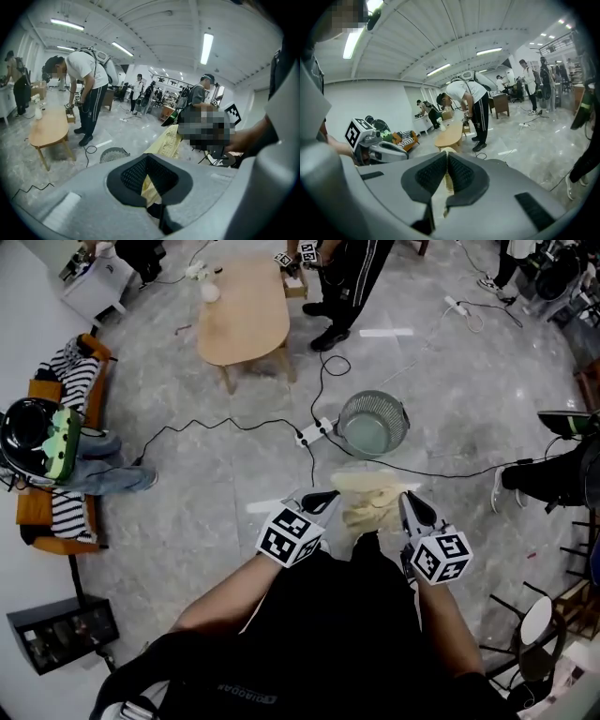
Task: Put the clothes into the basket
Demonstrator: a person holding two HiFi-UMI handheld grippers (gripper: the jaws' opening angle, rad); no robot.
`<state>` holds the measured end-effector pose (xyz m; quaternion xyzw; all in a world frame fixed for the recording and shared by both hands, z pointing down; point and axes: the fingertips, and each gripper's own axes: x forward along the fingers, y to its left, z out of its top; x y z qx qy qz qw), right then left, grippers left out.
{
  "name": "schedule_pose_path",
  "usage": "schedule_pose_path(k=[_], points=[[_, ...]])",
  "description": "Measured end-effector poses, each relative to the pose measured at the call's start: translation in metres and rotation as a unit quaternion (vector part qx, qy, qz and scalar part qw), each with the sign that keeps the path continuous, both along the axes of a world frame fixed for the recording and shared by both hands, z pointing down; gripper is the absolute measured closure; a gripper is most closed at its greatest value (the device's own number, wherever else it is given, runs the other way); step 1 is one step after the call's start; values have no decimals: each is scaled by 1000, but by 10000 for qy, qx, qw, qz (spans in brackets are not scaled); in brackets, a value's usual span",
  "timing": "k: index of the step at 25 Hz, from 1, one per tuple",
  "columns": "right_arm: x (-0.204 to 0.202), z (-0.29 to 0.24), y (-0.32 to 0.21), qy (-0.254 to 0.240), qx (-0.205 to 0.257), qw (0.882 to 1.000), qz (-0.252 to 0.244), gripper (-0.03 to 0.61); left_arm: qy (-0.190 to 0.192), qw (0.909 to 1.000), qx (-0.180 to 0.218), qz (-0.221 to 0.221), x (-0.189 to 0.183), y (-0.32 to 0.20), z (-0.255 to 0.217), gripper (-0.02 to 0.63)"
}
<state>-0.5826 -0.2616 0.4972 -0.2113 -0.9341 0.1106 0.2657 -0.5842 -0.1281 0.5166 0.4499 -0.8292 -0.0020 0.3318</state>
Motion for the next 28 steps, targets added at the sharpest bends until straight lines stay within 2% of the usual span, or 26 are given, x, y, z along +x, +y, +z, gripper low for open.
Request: schedule_pose_path(k=[6, 11, 21, 25, 28], points=[[-45, 7, -19, 11, -32, 9994, -343, 552, 89, 9993, -86, -339, -33, -23, 7, 614], [-90, 20, -41, 82, -16, 9985, -549, 552, 214, 9976, -304, -581, -57, -45, 20, 614], [-209, 66, -73, 146, 156, 9956, -910, 552, 362, 9874, -650, -1396, -121, -65, 42, 614], [-254, 79, -82, 78, 220, 9959, -870, 552, 469, 9834, -674, -1618, -134, -71, 53, 614], [-279, 84, -89, 11, 191, 9973, -702, 552, 624, 9836, -739, -1525, -130, -77, 69, 614]])
